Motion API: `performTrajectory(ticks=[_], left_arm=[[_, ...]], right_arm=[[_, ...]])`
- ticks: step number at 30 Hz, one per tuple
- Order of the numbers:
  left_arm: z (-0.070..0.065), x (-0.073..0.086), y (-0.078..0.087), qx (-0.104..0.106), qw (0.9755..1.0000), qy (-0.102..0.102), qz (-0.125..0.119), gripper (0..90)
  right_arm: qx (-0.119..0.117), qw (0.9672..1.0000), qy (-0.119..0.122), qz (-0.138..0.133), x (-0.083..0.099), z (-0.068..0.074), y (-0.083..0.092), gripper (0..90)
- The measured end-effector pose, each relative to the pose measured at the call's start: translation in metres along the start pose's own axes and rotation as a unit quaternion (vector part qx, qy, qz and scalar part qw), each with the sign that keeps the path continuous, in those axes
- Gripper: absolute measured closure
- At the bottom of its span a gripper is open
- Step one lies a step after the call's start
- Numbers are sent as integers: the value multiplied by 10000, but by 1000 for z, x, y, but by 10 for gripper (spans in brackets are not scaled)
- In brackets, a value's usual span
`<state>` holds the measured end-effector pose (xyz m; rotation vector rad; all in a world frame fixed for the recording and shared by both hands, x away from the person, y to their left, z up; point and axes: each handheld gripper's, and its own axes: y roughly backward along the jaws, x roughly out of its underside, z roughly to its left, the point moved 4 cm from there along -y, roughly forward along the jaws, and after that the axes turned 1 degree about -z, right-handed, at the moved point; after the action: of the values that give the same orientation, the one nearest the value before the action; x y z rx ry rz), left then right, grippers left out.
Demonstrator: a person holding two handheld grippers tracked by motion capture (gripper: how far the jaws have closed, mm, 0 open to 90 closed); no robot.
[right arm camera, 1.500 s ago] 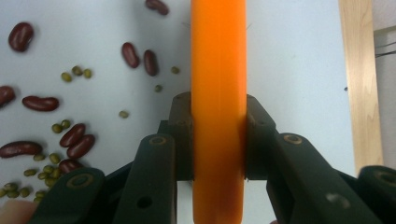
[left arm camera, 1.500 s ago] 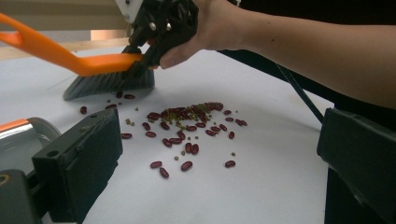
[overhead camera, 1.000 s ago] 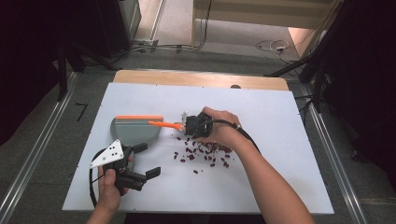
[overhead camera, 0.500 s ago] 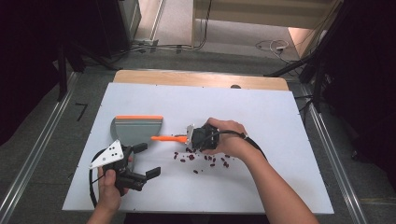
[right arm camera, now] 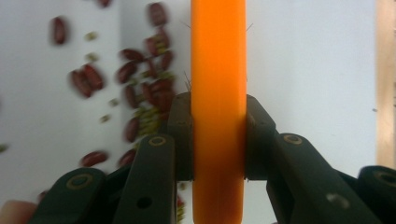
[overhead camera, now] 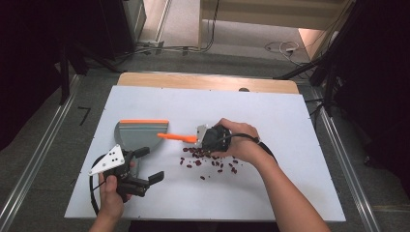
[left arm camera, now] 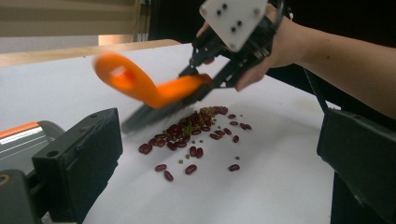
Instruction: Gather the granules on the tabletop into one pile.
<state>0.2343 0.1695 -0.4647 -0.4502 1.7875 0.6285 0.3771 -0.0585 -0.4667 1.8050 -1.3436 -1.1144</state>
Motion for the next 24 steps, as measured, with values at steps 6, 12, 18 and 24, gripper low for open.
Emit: performTrajectory(ticks=[6,12,18,24], left_arm=[[2,-1,6,-129,9998,-38,-162,13],[8,-3,17,-270,9989,18,-387,13],[12,-4,24,-408,9978,45,-520,13],[14,-4,25,-457,9975,86,-530,13]], right_arm=[[260,9995,-105,133,-19,-18,-16,688],[103,9998,-42,147,-35,-17,-33,689],[-77,9990,332,273,-35,1,-30,687],[-210,9979,567,250,-25,17,-21,686]])
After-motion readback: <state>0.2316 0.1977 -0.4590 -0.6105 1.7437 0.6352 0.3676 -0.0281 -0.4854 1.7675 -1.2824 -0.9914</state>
